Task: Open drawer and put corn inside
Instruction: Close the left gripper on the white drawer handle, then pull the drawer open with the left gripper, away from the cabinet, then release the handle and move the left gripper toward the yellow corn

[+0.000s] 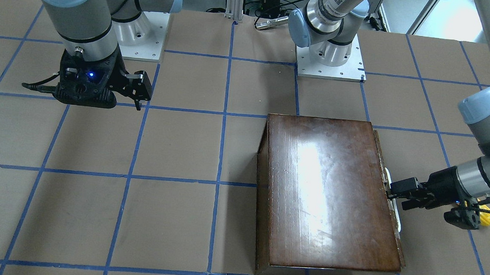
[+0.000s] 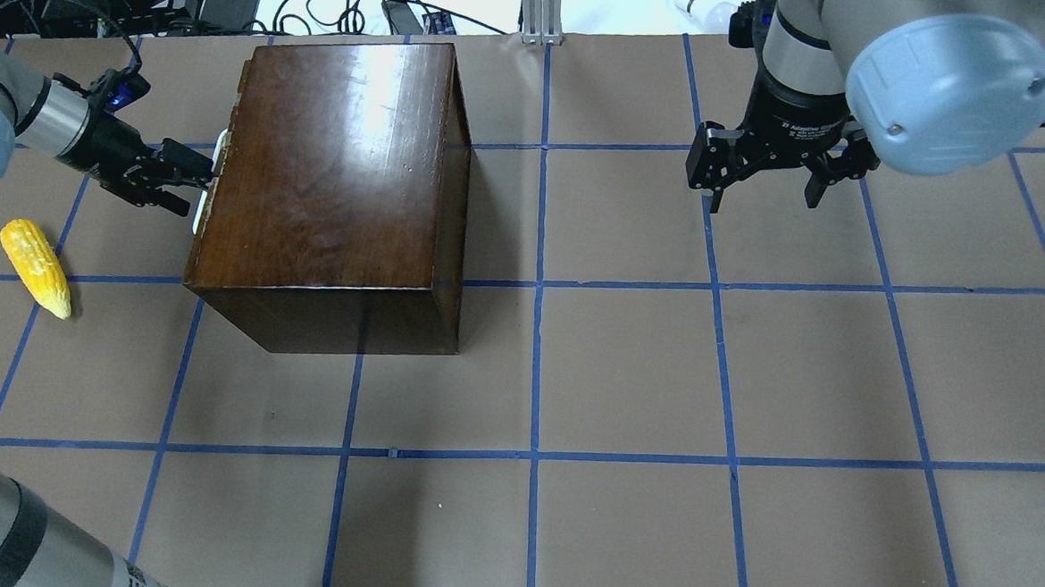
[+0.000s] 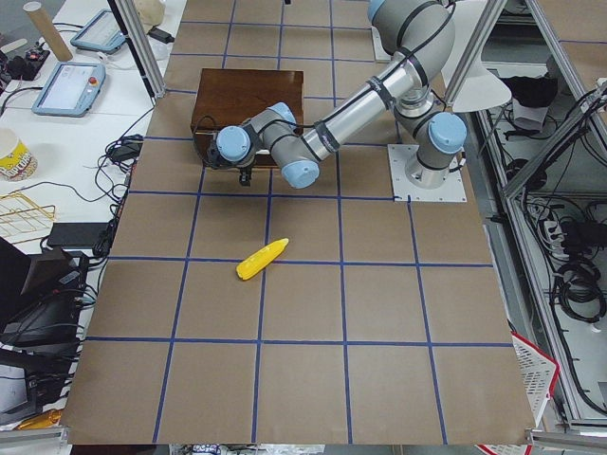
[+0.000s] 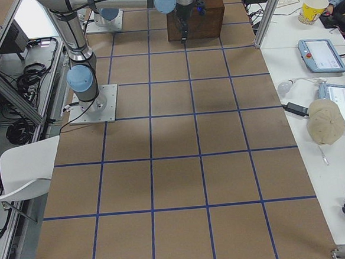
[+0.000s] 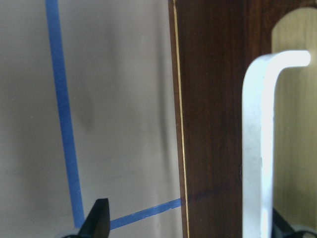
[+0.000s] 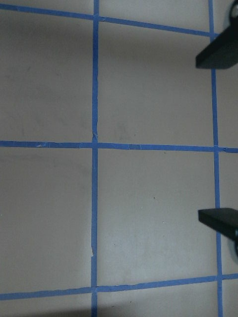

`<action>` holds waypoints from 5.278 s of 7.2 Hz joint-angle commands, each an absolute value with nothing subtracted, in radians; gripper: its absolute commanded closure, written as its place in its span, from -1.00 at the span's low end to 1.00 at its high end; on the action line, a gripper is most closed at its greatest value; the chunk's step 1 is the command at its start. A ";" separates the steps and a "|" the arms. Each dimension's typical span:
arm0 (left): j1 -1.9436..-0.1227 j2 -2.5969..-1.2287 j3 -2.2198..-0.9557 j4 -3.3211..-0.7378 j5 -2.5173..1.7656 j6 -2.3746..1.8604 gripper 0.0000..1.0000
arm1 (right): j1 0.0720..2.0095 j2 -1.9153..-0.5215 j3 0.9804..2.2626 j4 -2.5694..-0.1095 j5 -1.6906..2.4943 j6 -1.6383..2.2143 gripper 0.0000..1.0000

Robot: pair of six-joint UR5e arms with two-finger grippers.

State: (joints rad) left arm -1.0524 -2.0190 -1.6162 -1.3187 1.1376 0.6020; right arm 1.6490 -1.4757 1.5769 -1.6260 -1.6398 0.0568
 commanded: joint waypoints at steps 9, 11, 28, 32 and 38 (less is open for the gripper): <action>-0.979 -2.028 -1.598 -1.319 1.143 0.591 -1.00 | 1.649 -1.476 1.577 -1.626 -1.640 0.057 -1.00; -0.970 -2.028 -1.598 -1.319 1.161 0.578 -1.00 | 1.649 -1.476 1.577 -1.626 -1.640 0.057 -1.00; -0.923 -2.030 -1.566 -1.322 1.224 0.529 -1.00 | 1.649 -1.476 1.577 -1.626 -1.640 0.057 -1.00; -0.926 -1.987 -1.566 -1.335 1.241 0.497 -1.00 | 1.649 -1.476 1.577 -1.626 -1.640 0.057 -1.00; -0.842 -1.999 -1.393 -1.405 1.362 0.483 -1.00 | 1.649 -1.476 1.577 -1.626 -1.640 0.057 -1.00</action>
